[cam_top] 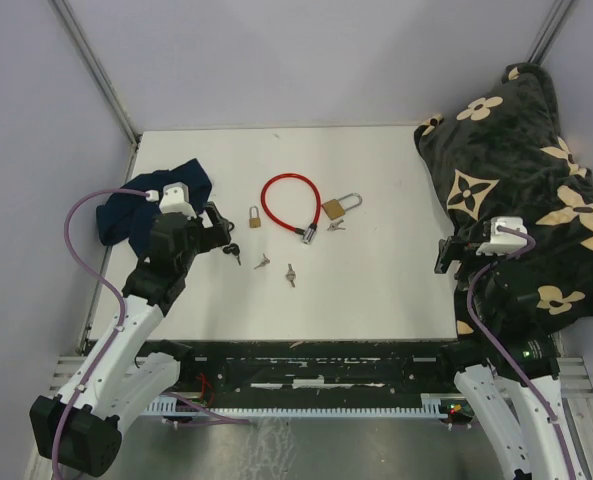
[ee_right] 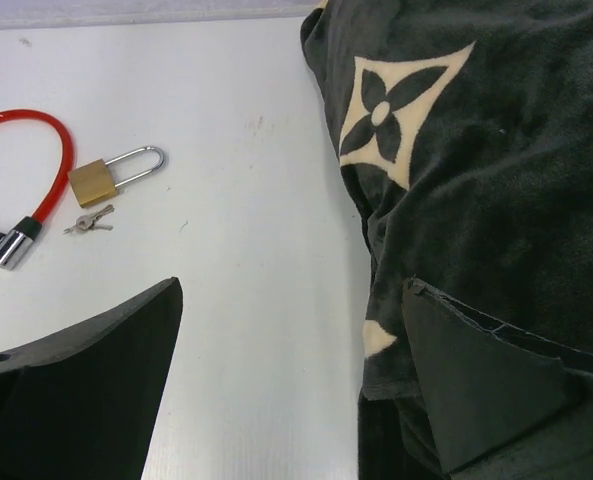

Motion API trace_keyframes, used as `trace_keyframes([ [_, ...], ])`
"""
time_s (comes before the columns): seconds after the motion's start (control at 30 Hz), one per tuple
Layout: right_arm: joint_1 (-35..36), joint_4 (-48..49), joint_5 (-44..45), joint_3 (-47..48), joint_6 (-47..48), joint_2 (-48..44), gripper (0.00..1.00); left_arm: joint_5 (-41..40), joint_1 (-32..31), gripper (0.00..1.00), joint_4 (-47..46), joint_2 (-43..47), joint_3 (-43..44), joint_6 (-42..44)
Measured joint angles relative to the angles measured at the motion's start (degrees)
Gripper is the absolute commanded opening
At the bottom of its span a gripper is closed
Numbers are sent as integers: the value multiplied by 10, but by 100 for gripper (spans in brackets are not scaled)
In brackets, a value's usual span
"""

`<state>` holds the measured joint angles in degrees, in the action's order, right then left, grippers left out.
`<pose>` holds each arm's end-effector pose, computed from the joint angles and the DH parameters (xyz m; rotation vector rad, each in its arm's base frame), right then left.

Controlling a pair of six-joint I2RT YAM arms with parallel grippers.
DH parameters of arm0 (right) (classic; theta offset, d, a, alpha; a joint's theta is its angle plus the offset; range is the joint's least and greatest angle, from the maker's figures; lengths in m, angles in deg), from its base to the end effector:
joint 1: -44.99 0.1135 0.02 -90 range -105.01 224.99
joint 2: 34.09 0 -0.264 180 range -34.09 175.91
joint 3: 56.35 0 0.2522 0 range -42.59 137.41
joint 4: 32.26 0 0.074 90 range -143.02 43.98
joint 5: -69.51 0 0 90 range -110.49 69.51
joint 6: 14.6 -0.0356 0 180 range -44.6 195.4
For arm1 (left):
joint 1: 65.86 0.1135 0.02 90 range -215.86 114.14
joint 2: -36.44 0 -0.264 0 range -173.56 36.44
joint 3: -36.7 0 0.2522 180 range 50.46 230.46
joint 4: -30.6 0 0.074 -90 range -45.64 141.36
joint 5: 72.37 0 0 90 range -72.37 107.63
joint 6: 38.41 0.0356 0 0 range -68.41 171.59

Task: Unlock with the key

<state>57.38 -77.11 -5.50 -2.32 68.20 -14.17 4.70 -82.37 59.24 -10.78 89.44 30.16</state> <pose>0.0870 0.0097 0.3247 0.1107 1.7483 0.0196 0.1861 -0.0468 0.2888 -0.2311 1.9559 -0.2111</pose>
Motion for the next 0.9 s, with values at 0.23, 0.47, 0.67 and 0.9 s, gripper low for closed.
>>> trace_keyframes([
  [0.23, 0, -13, -26, 22, -12, 37, 99, 10, -5, 99, 1, 0, 1, 9],
  [0.47, 0, -10, -97, 55, -55, 153, 99, 14, -35, 99, 26, 3, 42, 54],
  [0.67, 2, 33, -139, 56, -122, 294, 99, 2, -53, 99, 22, 32, 34, 68],
  [0.9, 45, 97, -97, 81, -204, 475, 96, -25, -87, 100, 25, 58, 25, 81],
])
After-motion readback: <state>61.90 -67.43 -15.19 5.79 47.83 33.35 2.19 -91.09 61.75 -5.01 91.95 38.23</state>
